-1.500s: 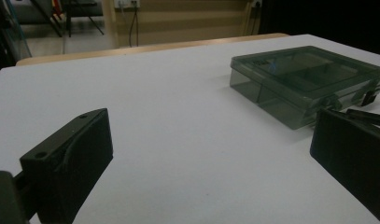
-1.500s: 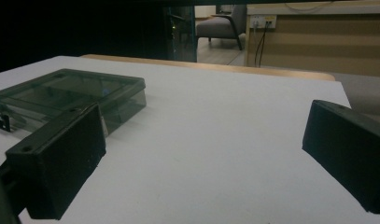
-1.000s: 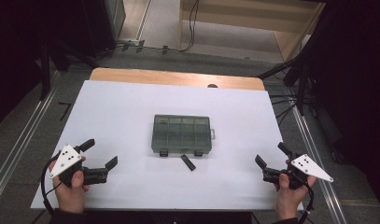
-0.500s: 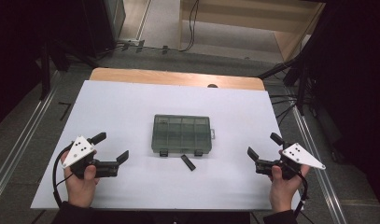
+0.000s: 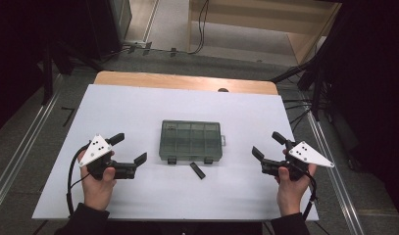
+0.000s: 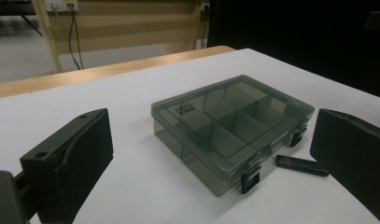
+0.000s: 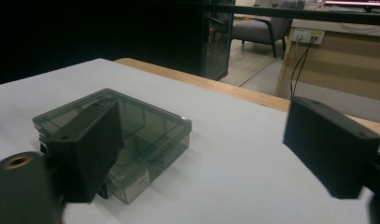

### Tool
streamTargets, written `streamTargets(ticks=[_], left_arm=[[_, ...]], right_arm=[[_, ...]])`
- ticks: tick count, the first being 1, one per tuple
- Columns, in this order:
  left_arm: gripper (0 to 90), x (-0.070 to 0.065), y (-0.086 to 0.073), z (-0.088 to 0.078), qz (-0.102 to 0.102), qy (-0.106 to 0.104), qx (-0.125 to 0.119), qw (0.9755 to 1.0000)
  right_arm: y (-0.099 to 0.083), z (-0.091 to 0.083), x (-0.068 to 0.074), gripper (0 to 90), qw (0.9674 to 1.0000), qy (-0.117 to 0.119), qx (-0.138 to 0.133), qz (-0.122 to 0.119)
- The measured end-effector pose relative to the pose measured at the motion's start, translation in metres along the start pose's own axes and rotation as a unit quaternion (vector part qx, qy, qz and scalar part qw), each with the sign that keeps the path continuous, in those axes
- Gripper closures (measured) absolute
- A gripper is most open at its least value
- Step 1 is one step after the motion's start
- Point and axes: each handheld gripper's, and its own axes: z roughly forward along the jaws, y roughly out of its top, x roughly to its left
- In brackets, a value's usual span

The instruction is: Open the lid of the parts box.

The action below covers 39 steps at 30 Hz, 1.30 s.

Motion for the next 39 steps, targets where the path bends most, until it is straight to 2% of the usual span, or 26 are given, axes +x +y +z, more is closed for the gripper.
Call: streamTargets(ticks=[3,6,9,11,12,18,19,20,24,27,28,29,32,33,35,36,37,38,39], left_arm=[[0.0,0.0,0.001,0.003,-0.003,-0.002,0.001,1.0],[0.0,0.001,0.003,0.003,-0.007,-0.004,-0.007,0.9999],[5.4,0.0,0.004,0.003,-0.007,0.002,-0.009,0.9999],[6.6,0.0,0.006,0.005,-0.007,0.001,-0.012,0.9999],[9.6,0.0,0.007,0.005,-0.007,0.0,-0.013,0.9999],[19.5,-0.003,0.01,0.012,-0.001,0.001,-0.006,1.0],[21.5,-0.003,0.01,0.013,0.001,0.001,-0.005,1.0],[23.1,-0.003,0.011,0.016,-0.003,0.004,-0.003,1.0],[34.5,-0.002,0.011,0.02,-0.01,0.001,0.005,0.9999],[46.0,0.0,0.011,0.024,-0.017,0.0,0.006,0.9998],[50.3,0.0,0.011,0.025,-0.016,0.0,0.007,0.9999],[50.3,0.0,0.011,0.026,-0.014,-0.003,0.008,0.9999],[64.2,-0.001,0.011,0.03,-0.01,-0.006,0.014,0.9998],[64.2,-0.001,0.011,0.032,-0.009,-0.008,0.017,0.9998],[73.3,-0.002,0.01,0.039,-0.011,-0.016,0.03,0.9993],[77.6,-0.002,0.01,0.039,-0.011,-0.016,0.03,0.9993],[80.7,-0.004,0.01,0.045,-0.005,-0.02,0.043,0.9989],[84.4,-0.004,0.01,0.045,-0.005,-0.02,0.043,0.9989],[84.4,-0.005,0.009,0.046,-0.004,-0.022,0.048,0.9986]], right_arm=[[0.003,0.004,0.002,11.5,1.0,0.006,0.0,-0.001],[0.005,0.012,0.002,11.5,0.9998,0.02,0.005,-0.002],[0.007,0.015,0.003,11.6,0.9996,0.028,0.006,0.001],[0.009,0.019,0.004,15.1,0.9994,0.033,0.01,0.002],[0.012,0.021,0.008,22.8,0.9997,0.024,0.006,-0.003],[0.017,0.03,0.014,32.1,0.9996,0.022,0.016,-0.007],[0.018,0.033,0.015,42.0,0.9997,0.018,0.018,-0.001],[0.018,0.034,0.015,47.4,0.9996,0.021,0.019,0.002],[0.019,0.039,0.016,63.8,0.9994,0.022,0.028,0.005],[0.019,0.041,0.016,67.1,0.9992,0.025,0.03,0.005],[0.02,0.044,0.016,70.2,0.9991,0.025,0.032,0.007],[0.02,0.044,0.016,70.2,0.9991,0.025,0.032,0.007],[0.02,0.048,0.016,78.1,0.9983,0.038,0.045,0.003],[0.02,0.048,0.016,78.1,0.9983,0.038,0.045,0.003],[0.021,0.051,0.014,84.2,0.9971,0.053,0.052,0.014],[0.022,0.052,0.014,86.7,0.9965,0.061,0.055,0.013],[0.024,0.054,0.014,87.4,0.9956,0.07,0.062,0.007],[0.024,0.054,0.014,87.4,0.9956,0.07,0.062,0.007],[0.025,0.055,0.014,87.5,0.995,0.072,0.07,0.0]])
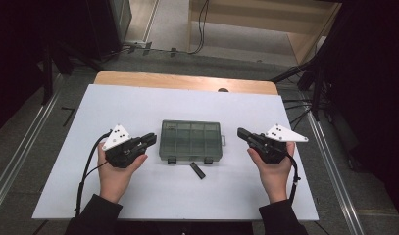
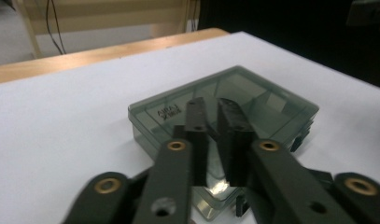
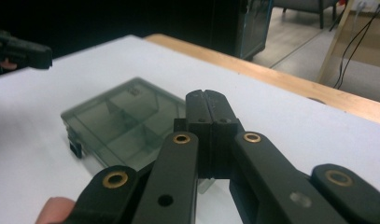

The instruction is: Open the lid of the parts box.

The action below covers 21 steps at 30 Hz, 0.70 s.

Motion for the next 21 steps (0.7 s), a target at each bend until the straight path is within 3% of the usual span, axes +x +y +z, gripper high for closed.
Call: streamTargets(ticks=[5,7,10,13,15,18,20,21], left_arm=[[89.3,0.002,-0.007,0.003,0.005,-0.023,0.017,0.9996],[89.3,0.003,-0.012,0.005,0.002,-0.031,0.028,0.9991],[89.3,0.006,-0.017,0.005,0.007,-0.036,0.043,0.9984],[89.3,0.012,-0.02,0.004,-0.001,-0.044,0.05,0.9978],[89.3,0.014,-0.022,0.004,-0.005,-0.048,0.059,0.9971],[89.3,0.014,-0.024,0.006,0.002,-0.049,0.077,0.9958],[89.3,0.015,-0.026,0.006,0.0,-0.052,0.082,0.9953],[89.3,0.017,-0.027,0.007,-0.002,-0.055,0.086,0.9947]], right_arm=[[-0.001,0.005,-0.001,87.6,0.9994,0.024,0.024,-0.011],[-0.007,0.01,0.0,87.6,0.9978,0.037,0.051,-0.023],[-0.01,0.013,0.0,87.7,0.9972,0.041,0.058,-0.024],[-0.013,0.018,0.001,87.7,0.9957,0.052,0.069,-0.033],[-0.016,0.023,0.001,87.7,0.9927,0.072,0.084,-0.046],[-0.018,0.026,-0.001,87.7,0.9901,0.074,0.104,-0.058],[-0.019,0.027,-0.001,87.7,0.9894,0.072,0.114,-0.056],[-0.022,0.028,-0.003,87.7,0.9883,0.084,0.119,-0.044]])
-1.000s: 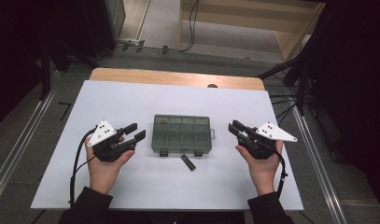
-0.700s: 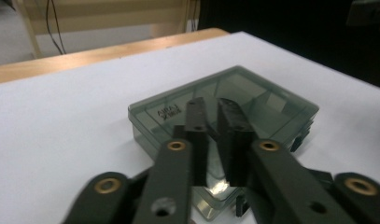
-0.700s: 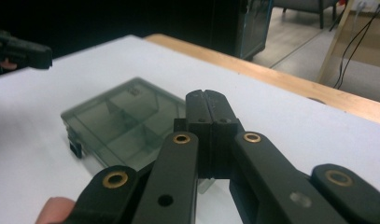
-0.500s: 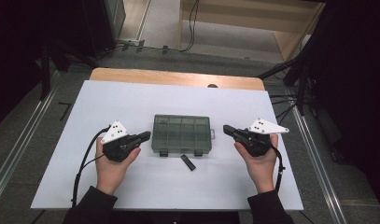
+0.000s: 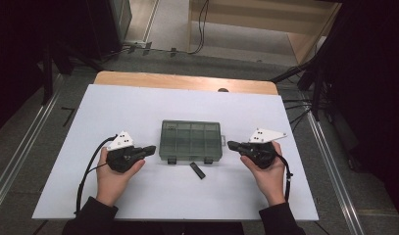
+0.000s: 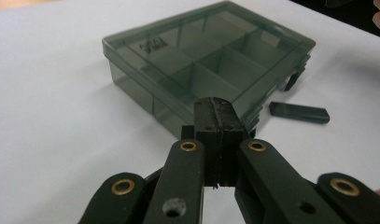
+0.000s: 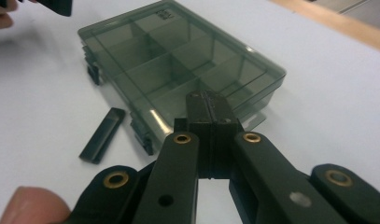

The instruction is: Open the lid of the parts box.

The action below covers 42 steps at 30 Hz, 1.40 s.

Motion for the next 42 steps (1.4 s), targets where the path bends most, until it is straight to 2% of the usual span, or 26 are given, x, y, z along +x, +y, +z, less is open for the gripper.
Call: streamTargets(ticks=[4,6,9,13,14,16,19,25,28,33,42], left_arm=[[89.3,0.005,-0.005,0.004,-0.01,-0.008,0.021,0.9997],[89.3,0.008,-0.008,0.008,-0.011,-0.013,0.036,0.9992],[89.3,0.008,-0.01,0.012,-0.011,-0.02,0.044,0.9988],[89.3,0.007,-0.011,0.015,-0.01,-0.023,0.049,0.9985],[89.3,0.007,-0.012,0.017,-0.013,-0.024,0.052,0.9982],[89.3,0.007,-0.013,0.019,-0.013,-0.026,0.056,0.998],[89.3,0.007,-0.013,0.02,-0.012,-0.027,0.059,0.9978],[89.3,0.008,-0.013,0.021,-0.012,-0.028,0.06,0.9978],[89.3,0.008,-0.013,0.021,-0.011,-0.029,0.06,0.9977],[89.3,0.009,-0.014,0.022,-0.01,-0.027,0.063,0.9976],[89.3,0.009,-0.014,0.023,-0.007,-0.026,0.066,0.9974]], right_arm=[[-0.003,0.002,-0.001,87.7,0.9999,0.014,0.006,0.003],[-0.005,0.005,-0.002,87.7,0.9998,0.012,0.016,0.003],[-0.009,0.01,-0.003,87.7,0.9993,0.012,0.033,0.009],[-0.014,0.015,-0.002,87.7,0.9984,0.019,0.052,0.005],[-0.016,0.019,-0.001,87.7,0.9975,0.024,0.066,-0.003],[-0.017,0.02,0.0,87.7,0.9967,0.028,0.077,-0.008],[-0.02,0.022,-0.001,87.7,0.9959,0.032,0.085,-0.006],[-0.022,0.024,0.001,87.7,0.9951,0.042,0.088,-0.016],[-0.023,0.027,0.002,87.8,0.9945,0.037,0.096,-0.023],[-0.024,0.027,0.001,87.8,0.9949,0.039,0.092,-0.016],[-0.026,0.031,0.001,87.8,0.9943,0.034,0.099,-0.022]])
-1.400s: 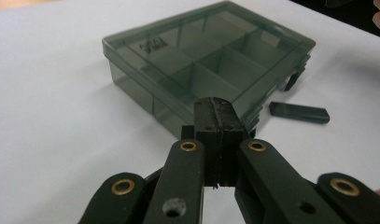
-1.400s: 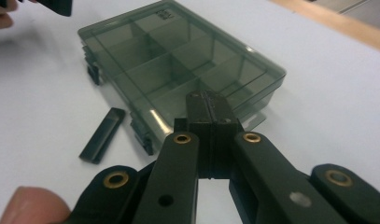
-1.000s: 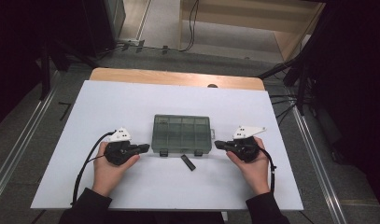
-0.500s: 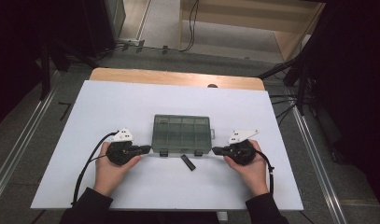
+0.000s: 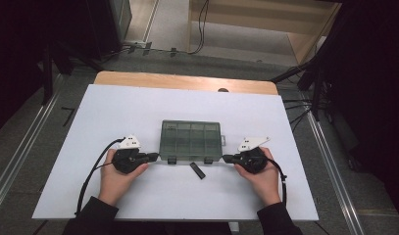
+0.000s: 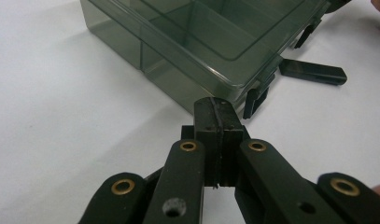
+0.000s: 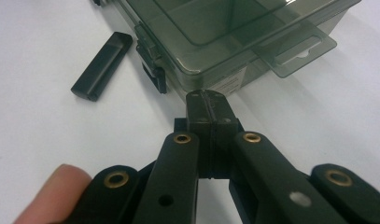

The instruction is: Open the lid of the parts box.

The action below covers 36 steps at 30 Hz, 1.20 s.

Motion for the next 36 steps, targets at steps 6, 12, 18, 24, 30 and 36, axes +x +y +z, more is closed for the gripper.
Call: streamTargets(ticks=[6,12,18,24,30,36], left_arm=[[89.3,-0.001,0.0,0.0,0.006,0.0,0.003,1.0],[89.3,-0.002,0.002,-0.004,0.01,-0.001,0.0,0.9999],[89.3,-0.001,0.002,-0.003,0.011,0.002,0.002,0.9999],[89.3,-0.003,0.004,-0.003,0.017,0.006,0.003,0.9998],[89.2,-0.006,0.007,-0.005,0.022,0.0,-0.006,0.9997],[89.2,-0.01,0.013,-0.01,0.03,-0.004,-0.033,0.999]], right_arm=[[0.001,0.0,0.001,87.7,1.0,0.001,-0.007,-0.006],[0.001,-0.002,0.0,87.7,0.9999,0.004,-0.013,-0.002],[0.001,-0.005,0.0,87.7,0.9996,0.008,-0.026,-0.002],[0.001,-0.007,0.0,87.8,0.9993,0.009,-0.036,0.0],[0.002,-0.011,0.0,87.8,0.9984,0.015,-0.055,0.004],[0.004,-0.015,0.0,87.7,0.9982,0.007,-0.06,0.005]])
